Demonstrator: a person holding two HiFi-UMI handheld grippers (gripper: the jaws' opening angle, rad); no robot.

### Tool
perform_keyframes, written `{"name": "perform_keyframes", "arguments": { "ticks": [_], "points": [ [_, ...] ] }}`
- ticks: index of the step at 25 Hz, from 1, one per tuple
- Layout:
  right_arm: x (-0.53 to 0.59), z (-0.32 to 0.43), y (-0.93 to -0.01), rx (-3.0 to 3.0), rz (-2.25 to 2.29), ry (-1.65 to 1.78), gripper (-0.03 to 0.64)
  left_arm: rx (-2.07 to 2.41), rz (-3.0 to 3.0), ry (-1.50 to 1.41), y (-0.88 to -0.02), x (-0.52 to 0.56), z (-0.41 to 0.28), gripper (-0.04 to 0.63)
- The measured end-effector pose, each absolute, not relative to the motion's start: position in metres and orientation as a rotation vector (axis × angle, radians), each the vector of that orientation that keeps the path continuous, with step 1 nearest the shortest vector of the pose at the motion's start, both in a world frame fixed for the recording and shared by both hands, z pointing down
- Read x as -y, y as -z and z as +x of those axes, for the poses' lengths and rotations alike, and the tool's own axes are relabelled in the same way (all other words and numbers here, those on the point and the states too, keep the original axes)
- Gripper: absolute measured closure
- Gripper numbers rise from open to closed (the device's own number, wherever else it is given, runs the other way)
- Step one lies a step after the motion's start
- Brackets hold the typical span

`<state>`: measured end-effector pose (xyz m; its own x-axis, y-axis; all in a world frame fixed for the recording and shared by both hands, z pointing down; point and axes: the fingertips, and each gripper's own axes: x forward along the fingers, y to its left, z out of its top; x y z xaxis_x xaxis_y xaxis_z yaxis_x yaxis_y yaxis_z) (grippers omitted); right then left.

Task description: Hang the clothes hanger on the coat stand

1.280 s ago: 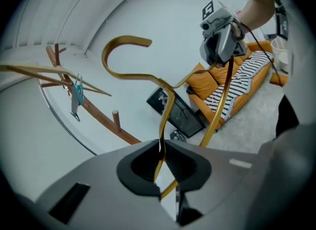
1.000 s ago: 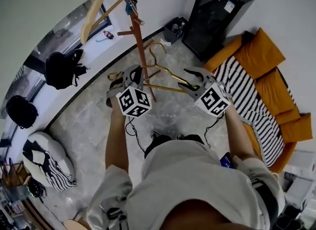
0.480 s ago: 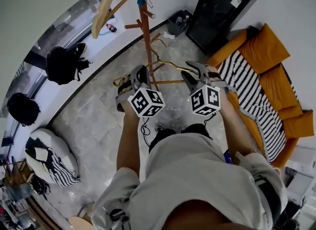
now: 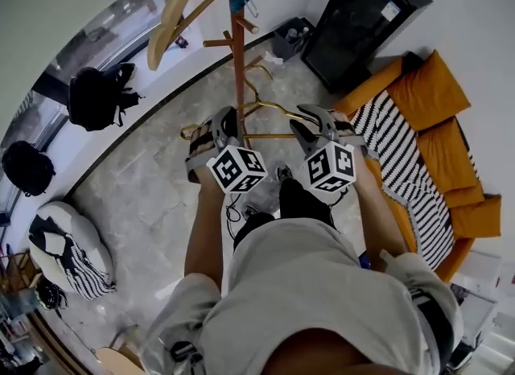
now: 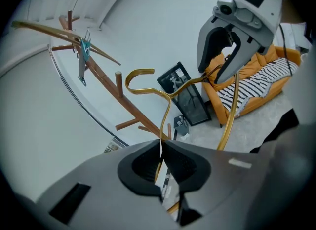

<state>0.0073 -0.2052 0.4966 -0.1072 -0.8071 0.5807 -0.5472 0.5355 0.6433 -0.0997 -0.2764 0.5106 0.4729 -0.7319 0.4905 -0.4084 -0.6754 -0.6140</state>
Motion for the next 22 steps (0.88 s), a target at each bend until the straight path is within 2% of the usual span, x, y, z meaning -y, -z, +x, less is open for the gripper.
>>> {"name": "perform_keyframes", "arguments": {
  "ticks": [2, 6, 22],
  "points": [
    [0.216, 0.014, -0.496, 1.799, 1.114, 0.344, 0.494, -0.97, -2.304, 1.07, -0.509, 0.283, -0.093, 0.566],
    [0.241, 0.03, -0.491, 1.831, 1.077, 0.403, 0.584, -1.037, -2.289, 1.087, -0.5, 0.296, -0.083, 0.566],
    [0.275, 0.031, -0.476, 1.944, 0.918, 0.661, 0.6, -1.3, -2.124, 1.084, -0.471, 0.297, -0.09, 0.568]
  ]
}}
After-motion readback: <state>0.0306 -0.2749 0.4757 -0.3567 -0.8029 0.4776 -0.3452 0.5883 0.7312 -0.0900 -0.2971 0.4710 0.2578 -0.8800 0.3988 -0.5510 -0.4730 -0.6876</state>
